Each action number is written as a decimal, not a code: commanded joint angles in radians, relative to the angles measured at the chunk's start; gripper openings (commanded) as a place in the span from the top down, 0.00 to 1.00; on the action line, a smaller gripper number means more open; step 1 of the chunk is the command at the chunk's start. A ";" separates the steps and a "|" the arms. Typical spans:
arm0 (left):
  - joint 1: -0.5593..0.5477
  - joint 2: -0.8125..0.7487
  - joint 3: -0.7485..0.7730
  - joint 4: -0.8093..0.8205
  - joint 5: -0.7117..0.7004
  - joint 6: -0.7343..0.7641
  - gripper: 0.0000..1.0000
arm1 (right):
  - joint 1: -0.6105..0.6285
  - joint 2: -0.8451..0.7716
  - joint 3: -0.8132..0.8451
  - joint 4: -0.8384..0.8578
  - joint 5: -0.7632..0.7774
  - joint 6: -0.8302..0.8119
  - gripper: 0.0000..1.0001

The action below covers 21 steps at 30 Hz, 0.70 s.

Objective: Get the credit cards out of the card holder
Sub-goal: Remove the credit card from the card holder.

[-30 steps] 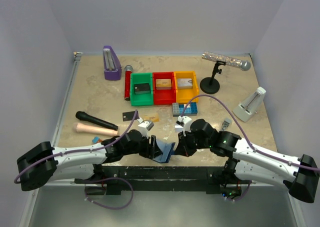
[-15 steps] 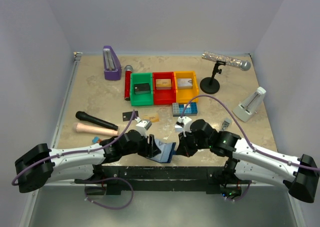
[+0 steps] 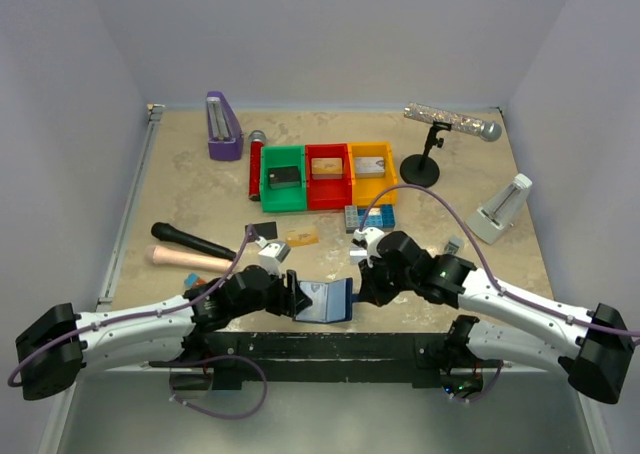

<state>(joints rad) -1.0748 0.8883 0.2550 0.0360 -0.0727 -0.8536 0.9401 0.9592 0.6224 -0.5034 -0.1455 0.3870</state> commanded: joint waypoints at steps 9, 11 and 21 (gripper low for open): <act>0.012 -0.192 0.049 -0.202 -0.128 0.037 0.36 | -0.011 -0.071 0.114 -0.147 0.107 -0.008 0.51; 0.012 -0.186 0.053 -0.185 -0.108 0.042 0.36 | -0.011 -0.094 0.157 -0.187 0.119 -0.013 0.48; 0.015 -0.088 -0.005 0.154 -0.003 0.027 0.54 | -0.011 -0.057 0.096 0.167 -0.046 0.205 0.59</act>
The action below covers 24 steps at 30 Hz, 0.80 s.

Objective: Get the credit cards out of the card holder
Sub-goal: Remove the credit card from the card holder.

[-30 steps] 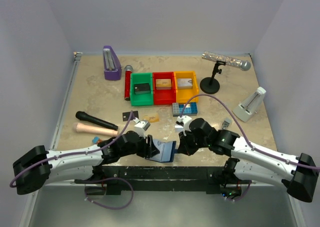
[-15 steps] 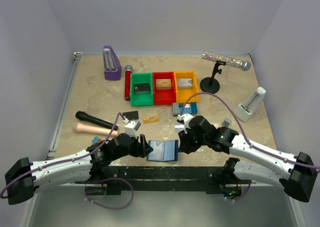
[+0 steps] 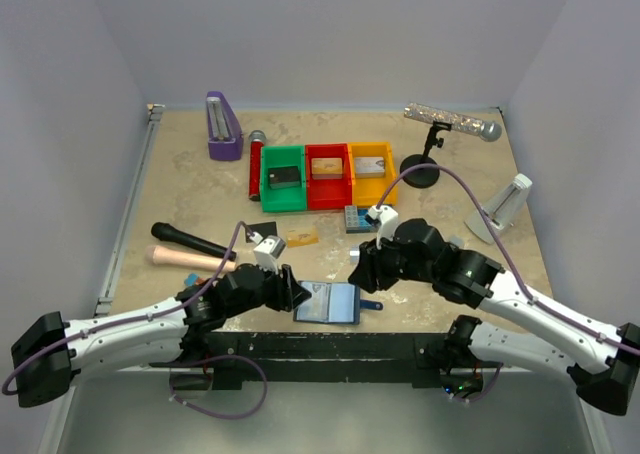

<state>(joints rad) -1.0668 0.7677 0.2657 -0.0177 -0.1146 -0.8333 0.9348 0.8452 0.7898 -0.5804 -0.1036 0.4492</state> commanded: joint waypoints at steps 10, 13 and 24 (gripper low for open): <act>0.008 0.208 -0.020 0.314 0.017 -0.026 0.80 | -0.005 0.357 -0.284 0.761 -0.194 0.408 0.75; 0.008 0.245 -0.031 0.323 0.007 -0.030 0.82 | -0.005 0.428 -0.285 0.815 -0.209 0.427 0.74; 0.008 0.282 -0.086 0.338 -0.014 -0.061 0.89 | -0.005 0.565 -0.294 0.860 -0.208 0.467 0.65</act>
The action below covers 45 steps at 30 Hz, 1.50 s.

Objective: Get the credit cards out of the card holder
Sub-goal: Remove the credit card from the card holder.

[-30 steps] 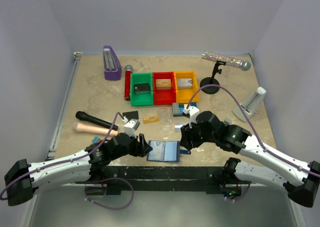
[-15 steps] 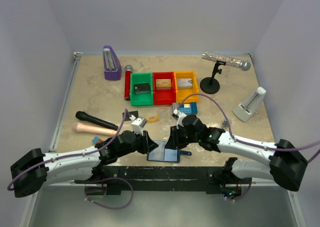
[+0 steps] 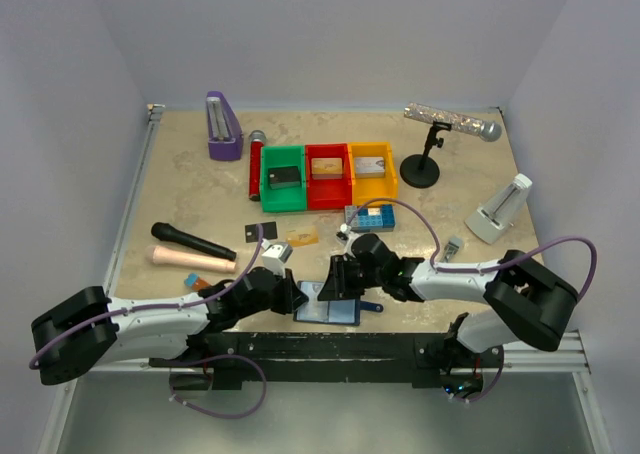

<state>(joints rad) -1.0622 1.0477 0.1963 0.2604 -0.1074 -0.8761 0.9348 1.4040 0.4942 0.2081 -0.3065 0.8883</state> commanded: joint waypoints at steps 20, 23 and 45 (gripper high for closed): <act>0.004 0.046 -0.058 0.060 -0.038 -0.043 1.00 | -0.005 -0.057 -0.049 0.007 0.070 0.015 0.59; 0.004 0.046 -0.061 0.059 -0.040 -0.047 1.00 | -0.005 -0.069 -0.052 -0.009 0.075 0.011 0.57; 0.004 0.020 -0.110 0.080 -0.034 -0.077 1.00 | -0.014 0.046 -0.083 0.213 -0.022 0.081 0.55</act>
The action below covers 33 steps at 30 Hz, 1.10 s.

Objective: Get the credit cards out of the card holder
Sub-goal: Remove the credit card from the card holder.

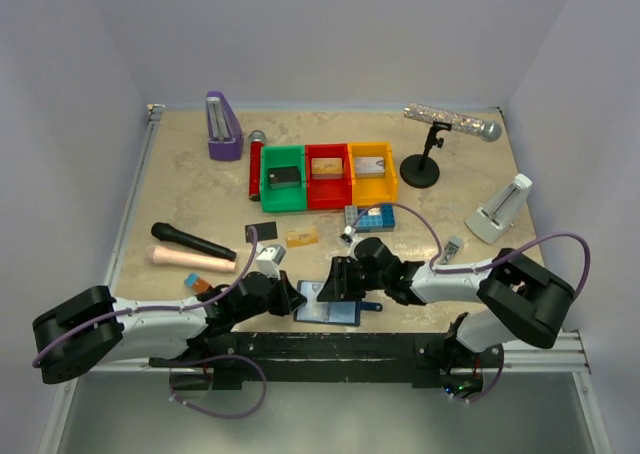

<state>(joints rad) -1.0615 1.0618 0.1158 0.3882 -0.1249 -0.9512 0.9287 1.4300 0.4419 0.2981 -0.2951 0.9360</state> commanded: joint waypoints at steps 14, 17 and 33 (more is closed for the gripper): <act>0.001 0.004 -0.070 -0.031 -0.013 -0.020 1.00 | -0.027 0.130 -0.060 0.325 -0.122 0.087 0.57; 0.001 0.006 -0.073 -0.031 -0.013 -0.020 1.00 | -0.027 0.144 -0.075 0.357 -0.121 0.101 0.57; 0.001 -0.005 -0.079 -0.048 -0.022 -0.023 1.00 | -0.060 0.205 -0.135 0.628 -0.179 0.172 0.72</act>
<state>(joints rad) -1.0607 1.0588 0.0799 0.4442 -0.1318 -0.9848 0.8734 1.6466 0.3134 0.8330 -0.4416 1.0958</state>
